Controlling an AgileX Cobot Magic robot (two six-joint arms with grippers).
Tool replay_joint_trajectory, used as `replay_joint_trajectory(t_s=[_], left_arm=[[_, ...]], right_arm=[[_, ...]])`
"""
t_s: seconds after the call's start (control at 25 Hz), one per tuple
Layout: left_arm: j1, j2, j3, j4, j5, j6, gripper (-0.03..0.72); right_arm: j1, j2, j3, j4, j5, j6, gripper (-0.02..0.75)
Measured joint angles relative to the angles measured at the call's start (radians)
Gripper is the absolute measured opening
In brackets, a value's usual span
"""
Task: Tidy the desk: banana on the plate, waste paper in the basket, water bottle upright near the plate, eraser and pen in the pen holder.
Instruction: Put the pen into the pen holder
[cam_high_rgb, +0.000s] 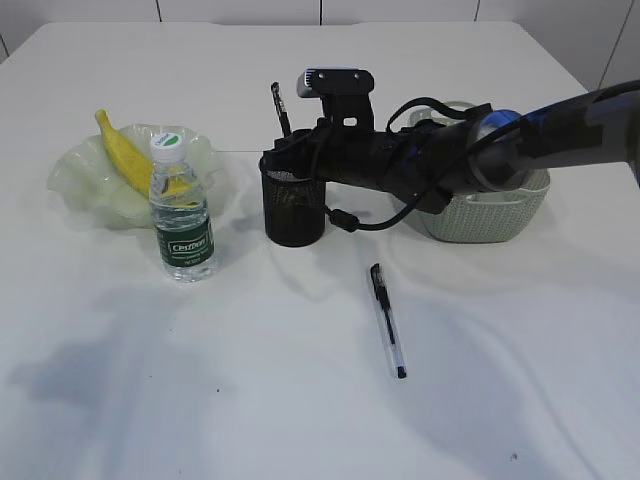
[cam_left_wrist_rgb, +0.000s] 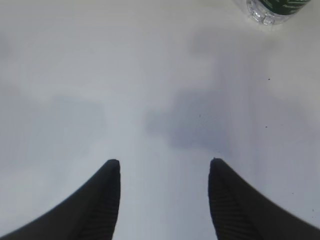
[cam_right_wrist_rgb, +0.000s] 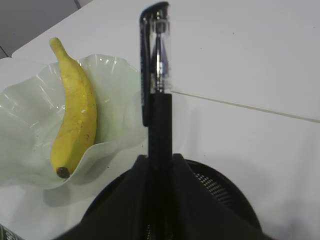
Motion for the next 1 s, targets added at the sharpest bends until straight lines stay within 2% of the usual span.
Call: replay_joint_trajectory(t_s=[1.0], left_arm=[[0.000,0.000,0.000,-0.004,0.002,0.000,0.381]], right_arm=[[0.000,-0.004,-0.004,-0.011,0.034,0.031,0.108]])
